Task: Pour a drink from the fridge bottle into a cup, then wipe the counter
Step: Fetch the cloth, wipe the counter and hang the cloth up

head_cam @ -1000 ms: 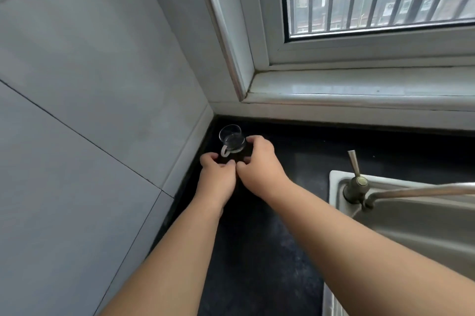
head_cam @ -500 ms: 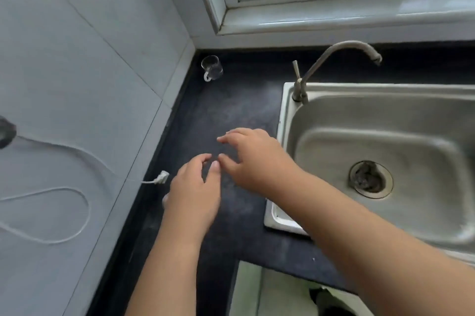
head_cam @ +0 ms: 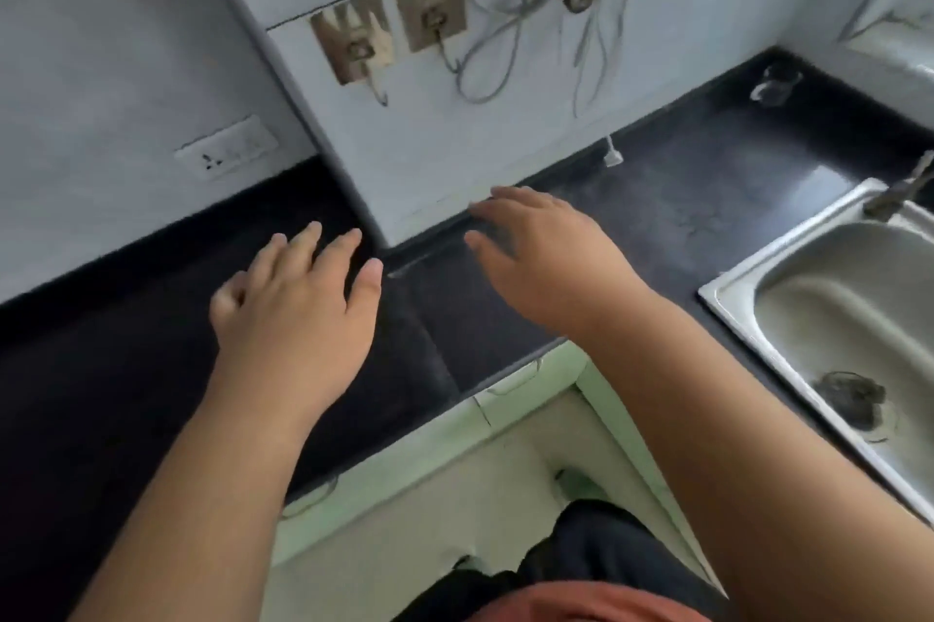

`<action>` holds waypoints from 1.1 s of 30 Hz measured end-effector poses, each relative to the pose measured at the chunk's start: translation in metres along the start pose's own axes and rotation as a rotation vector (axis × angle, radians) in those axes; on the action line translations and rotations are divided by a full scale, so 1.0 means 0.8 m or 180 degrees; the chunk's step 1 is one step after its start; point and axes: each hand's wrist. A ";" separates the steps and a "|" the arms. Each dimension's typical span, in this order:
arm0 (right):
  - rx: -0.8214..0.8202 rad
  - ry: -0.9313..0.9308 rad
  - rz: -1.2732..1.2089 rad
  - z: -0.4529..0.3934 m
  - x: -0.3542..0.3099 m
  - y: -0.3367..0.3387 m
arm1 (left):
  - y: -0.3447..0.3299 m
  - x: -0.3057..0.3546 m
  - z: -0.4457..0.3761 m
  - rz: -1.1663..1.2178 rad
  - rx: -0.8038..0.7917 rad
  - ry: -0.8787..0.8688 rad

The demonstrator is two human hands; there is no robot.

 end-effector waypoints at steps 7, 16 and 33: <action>-0.0749 0.1657 0.0837 0.004 -0.154 -0.035 | 0.003 -0.109 0.145 0.0371 0.0285 0.1542; -0.1404 0.3684 0.1410 0.120 -0.309 -0.140 | -0.033 -0.137 0.374 0.0686 0.0689 0.3597; -0.1299 0.4893 0.1488 0.458 -0.549 -0.288 | -0.052 -0.265 0.709 0.0284 0.1176 0.4761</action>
Point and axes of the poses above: each hand's wrist, its own z-axis away from the middle knuckle, its own y-axis out of the back of the hand, x = y × z, and after that the axes turned 10 degrees about -y, right-handed
